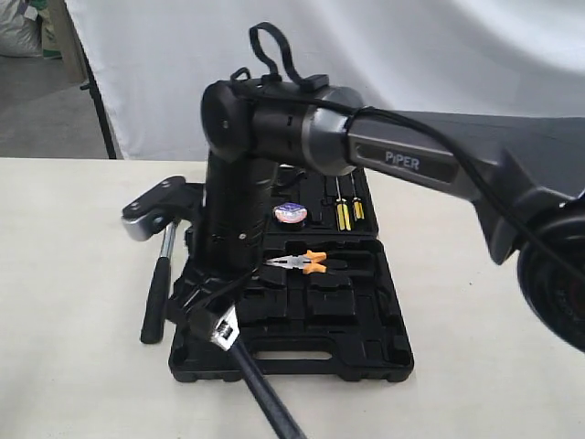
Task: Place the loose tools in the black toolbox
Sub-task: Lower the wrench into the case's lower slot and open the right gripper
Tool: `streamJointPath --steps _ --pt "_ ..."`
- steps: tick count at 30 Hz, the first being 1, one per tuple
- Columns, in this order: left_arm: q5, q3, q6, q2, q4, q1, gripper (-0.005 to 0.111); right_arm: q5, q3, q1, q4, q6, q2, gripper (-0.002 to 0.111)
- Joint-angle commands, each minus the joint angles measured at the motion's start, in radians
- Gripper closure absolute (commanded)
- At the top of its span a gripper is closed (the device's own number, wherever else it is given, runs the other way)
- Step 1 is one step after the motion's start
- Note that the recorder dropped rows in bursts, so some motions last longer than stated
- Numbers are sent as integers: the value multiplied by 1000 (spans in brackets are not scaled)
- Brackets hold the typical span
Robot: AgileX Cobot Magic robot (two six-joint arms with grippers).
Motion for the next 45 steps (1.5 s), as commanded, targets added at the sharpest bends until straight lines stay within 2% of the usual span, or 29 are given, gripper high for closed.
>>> streamJointPath --steps 1,15,30,35,45 --pt "-7 -3 -5 -3 4 25 106 4 15 -52 -42 9 -16 108" --pt "-7 -3 -5 -3 4 25 106 -66 20 -57 -61 5 54 108" --pt "-7 -3 -5 -3 4 25 106 -70 20 -57 -75 -323 62 108" --pt "-7 -3 -5 -3 4 25 106 -119 20 -60 -209 -343 62 108" --pt "-7 -3 -5 -3 4 25 106 -268 20 -60 -295 -403 62 108"
